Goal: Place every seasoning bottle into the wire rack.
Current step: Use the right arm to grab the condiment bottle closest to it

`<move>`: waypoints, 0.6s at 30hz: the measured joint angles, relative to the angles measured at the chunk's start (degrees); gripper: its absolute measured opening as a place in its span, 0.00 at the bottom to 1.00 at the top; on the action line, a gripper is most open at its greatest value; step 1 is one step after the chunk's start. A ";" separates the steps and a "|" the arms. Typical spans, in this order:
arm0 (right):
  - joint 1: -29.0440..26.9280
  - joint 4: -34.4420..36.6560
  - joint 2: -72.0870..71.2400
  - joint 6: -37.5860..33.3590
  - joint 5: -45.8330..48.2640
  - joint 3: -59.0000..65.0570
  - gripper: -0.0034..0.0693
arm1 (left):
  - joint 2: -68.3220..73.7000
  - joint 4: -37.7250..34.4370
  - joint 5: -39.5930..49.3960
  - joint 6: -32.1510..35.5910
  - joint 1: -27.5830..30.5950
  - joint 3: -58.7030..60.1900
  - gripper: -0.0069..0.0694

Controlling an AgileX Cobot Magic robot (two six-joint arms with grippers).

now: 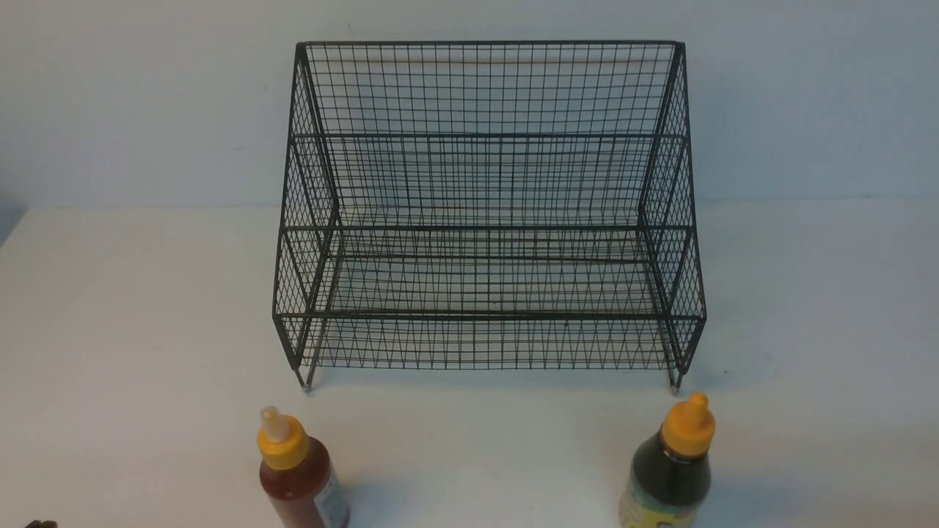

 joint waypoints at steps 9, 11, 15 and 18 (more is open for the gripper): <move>0.00 17.68 0.00 9.72 -0.07 0.05 0.03 | 0.00 0.00 0.00 0.00 0.00 0.00 0.08; 0.00 22.58 0.00 12.04 -0.07 0.11 0.03 | 0.00 0.00 0.00 0.00 0.00 0.00 0.08; 0.00 36.95 0.00 16.21 -0.28 0.17 0.03 | 0.00 0.00 0.00 0.00 0.00 0.00 0.08; 0.00 40.20 0.00 16.49 -0.52 0.12 0.03 | 0.00 0.00 0.00 0.00 0.00 0.00 0.08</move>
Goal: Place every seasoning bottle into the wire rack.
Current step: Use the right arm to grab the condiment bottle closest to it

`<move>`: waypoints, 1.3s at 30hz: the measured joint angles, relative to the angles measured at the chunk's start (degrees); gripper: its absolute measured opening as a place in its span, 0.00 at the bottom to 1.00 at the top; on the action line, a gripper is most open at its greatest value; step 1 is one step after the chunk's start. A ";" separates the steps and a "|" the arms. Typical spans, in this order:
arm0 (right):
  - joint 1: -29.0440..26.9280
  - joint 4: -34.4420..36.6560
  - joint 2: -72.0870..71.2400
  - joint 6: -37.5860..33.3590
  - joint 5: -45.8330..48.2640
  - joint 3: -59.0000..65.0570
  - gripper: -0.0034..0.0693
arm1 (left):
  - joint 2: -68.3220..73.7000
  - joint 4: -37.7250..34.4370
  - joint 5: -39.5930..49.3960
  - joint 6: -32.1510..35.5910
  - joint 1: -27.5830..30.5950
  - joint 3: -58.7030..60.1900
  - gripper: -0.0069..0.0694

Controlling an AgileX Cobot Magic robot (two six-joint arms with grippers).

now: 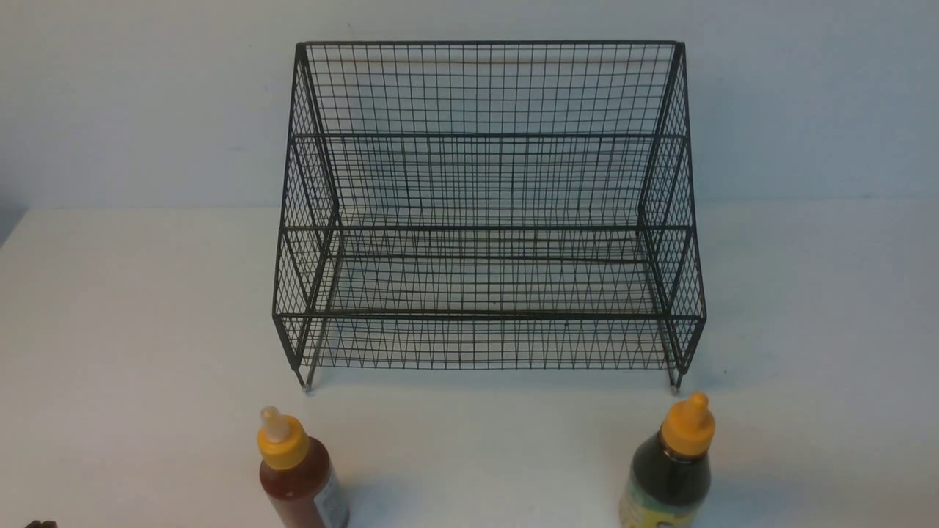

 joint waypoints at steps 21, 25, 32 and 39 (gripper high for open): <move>0.16 -15.42 41.30 -29.55 42.49 -43.72 0.04 | 0.00 0.00 0.05 0.00 0.00 0.00 0.08; 2.43 -4.25 49.86 -40.11 44.53 -44.90 0.12 | 0.00 0.00 0.05 0.00 0.00 0.00 0.08; 15.47 -3.18 59.31 -44.67 44.73 -49.00 0.48 | 0.00 0.00 0.05 0.00 0.00 0.00 0.08; 26.57 -18.45 66.40 -33.37 39.16 -55.25 0.72 | 0.00 0.00 0.05 0.00 0.00 0.00 0.08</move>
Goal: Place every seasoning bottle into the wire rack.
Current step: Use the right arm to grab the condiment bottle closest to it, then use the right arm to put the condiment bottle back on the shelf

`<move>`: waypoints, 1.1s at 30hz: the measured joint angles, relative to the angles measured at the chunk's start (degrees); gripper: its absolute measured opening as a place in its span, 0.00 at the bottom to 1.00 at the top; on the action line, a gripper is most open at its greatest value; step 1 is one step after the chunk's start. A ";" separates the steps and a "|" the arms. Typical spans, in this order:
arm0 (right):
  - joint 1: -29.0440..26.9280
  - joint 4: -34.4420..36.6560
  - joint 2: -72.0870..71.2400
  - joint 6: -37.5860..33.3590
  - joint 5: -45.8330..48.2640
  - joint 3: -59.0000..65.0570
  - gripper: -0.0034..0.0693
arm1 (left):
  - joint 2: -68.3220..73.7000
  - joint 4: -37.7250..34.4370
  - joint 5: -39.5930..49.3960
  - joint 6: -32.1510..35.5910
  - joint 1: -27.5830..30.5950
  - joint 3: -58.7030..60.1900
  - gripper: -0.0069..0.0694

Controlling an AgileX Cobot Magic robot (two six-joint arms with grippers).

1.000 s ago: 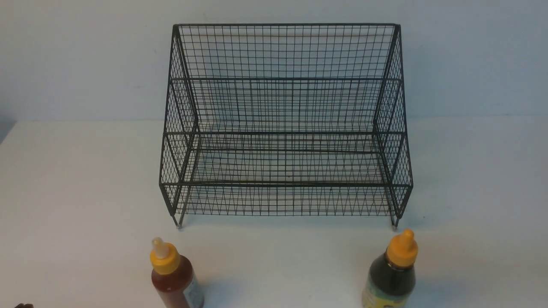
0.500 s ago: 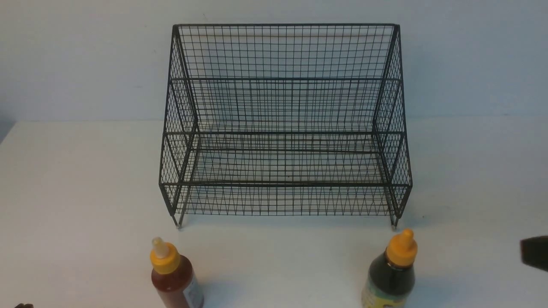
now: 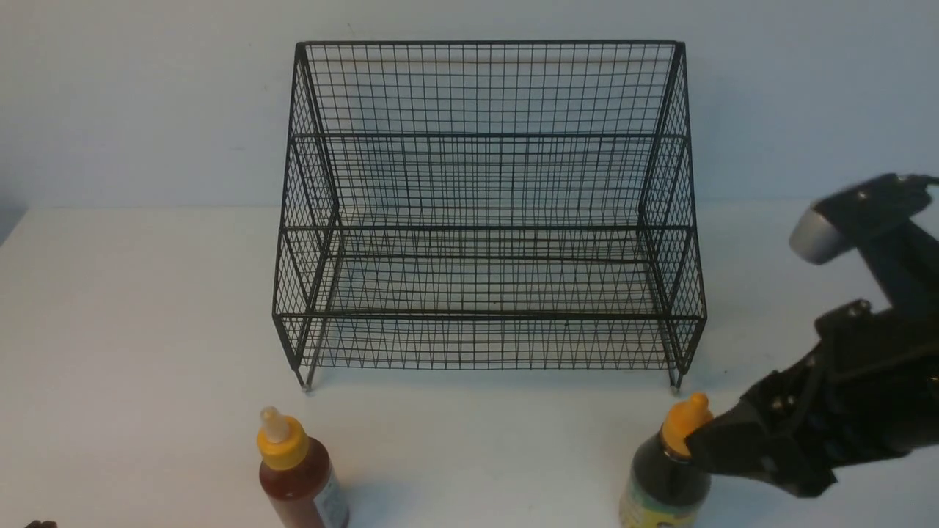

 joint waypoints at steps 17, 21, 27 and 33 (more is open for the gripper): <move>8.65 -20.70 14.66 21.67 -9.78 -0.14 0.73 | 0.00 0.00 0.00 0.00 0.00 0.00 0.08; 8.65 -20.71 14.88 23.27 -10.90 -0.14 0.69 | 0.00 0.00 0.00 0.00 0.00 0.00 0.08; 8.65 -20.91 14.77 25.69 -9.78 -0.40 0.47 | 0.00 0.00 0.00 0.00 0.00 0.00 0.08; 8.69 -21.19 11.83 25.74 2.79 -6.10 0.47 | 0.00 0.00 0.00 0.00 0.00 0.00 0.08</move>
